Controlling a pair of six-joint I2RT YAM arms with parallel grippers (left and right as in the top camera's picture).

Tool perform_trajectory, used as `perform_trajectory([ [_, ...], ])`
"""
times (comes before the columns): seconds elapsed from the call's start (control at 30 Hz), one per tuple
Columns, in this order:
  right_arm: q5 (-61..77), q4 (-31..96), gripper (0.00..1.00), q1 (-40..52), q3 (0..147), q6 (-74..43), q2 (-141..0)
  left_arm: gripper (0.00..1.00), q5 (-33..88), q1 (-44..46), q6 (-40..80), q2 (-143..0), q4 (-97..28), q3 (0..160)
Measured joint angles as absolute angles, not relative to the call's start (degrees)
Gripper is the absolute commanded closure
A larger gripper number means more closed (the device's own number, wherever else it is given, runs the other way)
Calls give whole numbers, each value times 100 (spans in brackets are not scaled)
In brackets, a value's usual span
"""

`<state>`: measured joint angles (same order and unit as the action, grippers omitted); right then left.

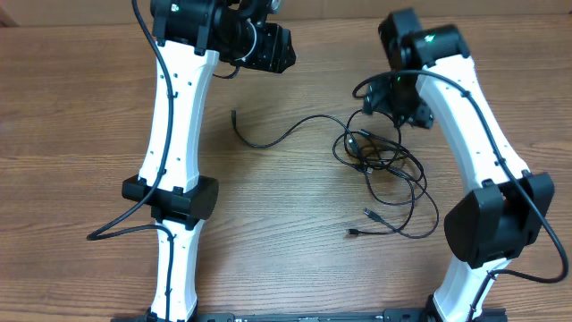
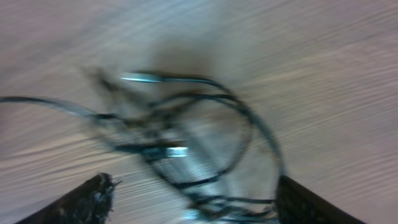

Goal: Untangle cables

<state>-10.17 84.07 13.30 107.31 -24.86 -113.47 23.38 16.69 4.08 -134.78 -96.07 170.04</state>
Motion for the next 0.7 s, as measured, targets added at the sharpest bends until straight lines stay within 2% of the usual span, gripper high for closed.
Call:
perform_trajectory([
  [0.17,-1131,7631,22,1050,9786,-1570,-11347,40,2338,1662,311,-13478,-9605,17004],
  [0.2,-974,7391,28,976,9585,-1337,-11347,40,2338,1662,294,-13478,-9607,17004],
  [0.23,-819,7181,56,908,9413,-1179,-11349,40,2338,1667,285,-13478,-9607,17004],
  [0.27,-666,6888,96,851,9177,-1002,-11351,40,2340,1678,285,-13478,-9612,17004],
  [0.37,-298,6173,96,757,8521,-799,-11356,40,2338,1688,279,-13478,-9627,17004],
  [0.5,-45,6191,96,762,8208,-836,-11399,37,2338,1688,259,-13478,-9644,17004],
  [0.63,62,7083,96,764,8982,-862,-11397,36,2340,1691,108,-13478,-9612,17004],
  [0.7,106,7609,96,764,9828,-919,-11386,32,2338,1723,-5,-13478,-9555,16995],
])
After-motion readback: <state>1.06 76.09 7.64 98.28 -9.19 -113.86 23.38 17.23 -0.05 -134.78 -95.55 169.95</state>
